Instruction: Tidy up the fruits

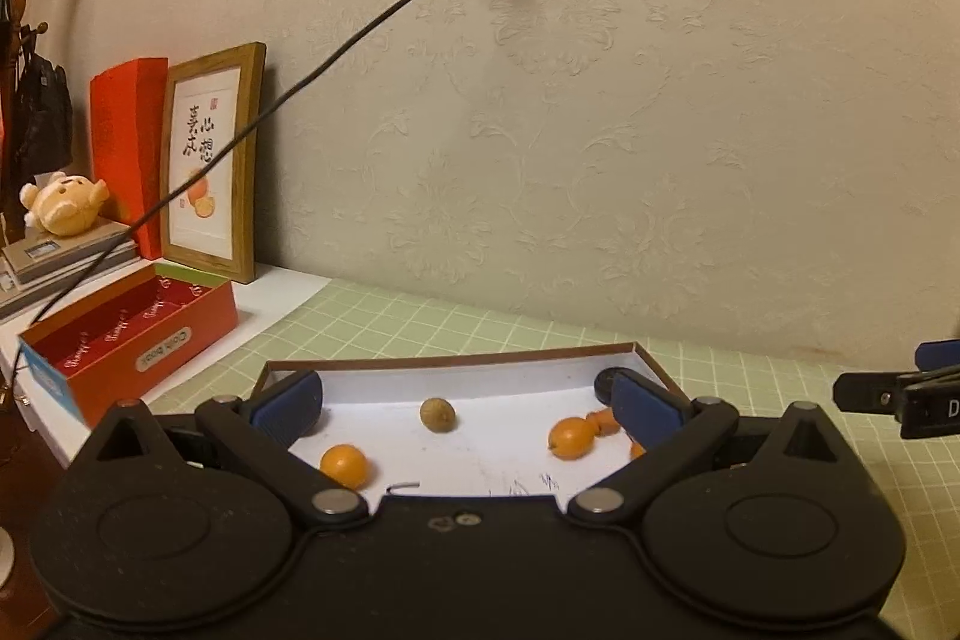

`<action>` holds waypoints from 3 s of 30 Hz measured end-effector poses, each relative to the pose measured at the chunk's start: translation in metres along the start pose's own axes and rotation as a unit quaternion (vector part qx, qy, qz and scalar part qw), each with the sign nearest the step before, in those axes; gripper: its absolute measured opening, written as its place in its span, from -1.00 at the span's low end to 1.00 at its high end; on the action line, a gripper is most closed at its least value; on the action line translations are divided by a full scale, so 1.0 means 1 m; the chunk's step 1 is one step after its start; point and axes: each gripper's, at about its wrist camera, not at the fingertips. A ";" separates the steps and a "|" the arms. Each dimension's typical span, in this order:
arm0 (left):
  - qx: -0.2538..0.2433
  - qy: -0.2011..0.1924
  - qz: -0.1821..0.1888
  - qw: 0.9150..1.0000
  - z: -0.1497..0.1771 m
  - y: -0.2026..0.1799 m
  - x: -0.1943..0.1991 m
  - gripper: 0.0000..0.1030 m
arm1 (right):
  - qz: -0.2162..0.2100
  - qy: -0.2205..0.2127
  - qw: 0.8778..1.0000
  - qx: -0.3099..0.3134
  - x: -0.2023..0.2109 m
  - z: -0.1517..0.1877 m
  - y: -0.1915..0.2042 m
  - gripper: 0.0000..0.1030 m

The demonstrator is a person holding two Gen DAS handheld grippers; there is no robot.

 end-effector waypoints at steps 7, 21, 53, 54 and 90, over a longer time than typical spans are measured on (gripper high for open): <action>-0.027 0.001 -0.007 1.000 -0.023 -0.014 0.075 0.88 | -0.022 -0.021 1.000 0.004 0.095 -0.015 0.021 1.00; -0.045 -0.043 0.010 0.998 0.003 -0.021 0.168 0.88 | -0.002 -0.071 0.997 0.029 0.197 0.029 0.047 1.00; -0.018 -0.052 0.032 0.998 0.015 -0.010 0.166 0.88 | 0.014 -0.039 0.999 0.030 0.182 0.041 0.049 1.00; -0.018 -0.052 0.032 0.998 0.015 -0.010 0.166 0.88 | 0.014 -0.038 0.999 0.029 0.182 0.041 0.048 1.00; -0.022 -0.053 0.036 0.998 0.014 -0.011 0.166 0.88 | 0.016 -0.037 0.999 0.022 0.183 0.040 0.048 1.00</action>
Point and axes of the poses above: each gripper's, at about its wrist camera, not at the fingertips, and x roughly against the way its jaws point, y to its left, z to its underside, and after that the axes turned 11 degrees about -y, right-handed
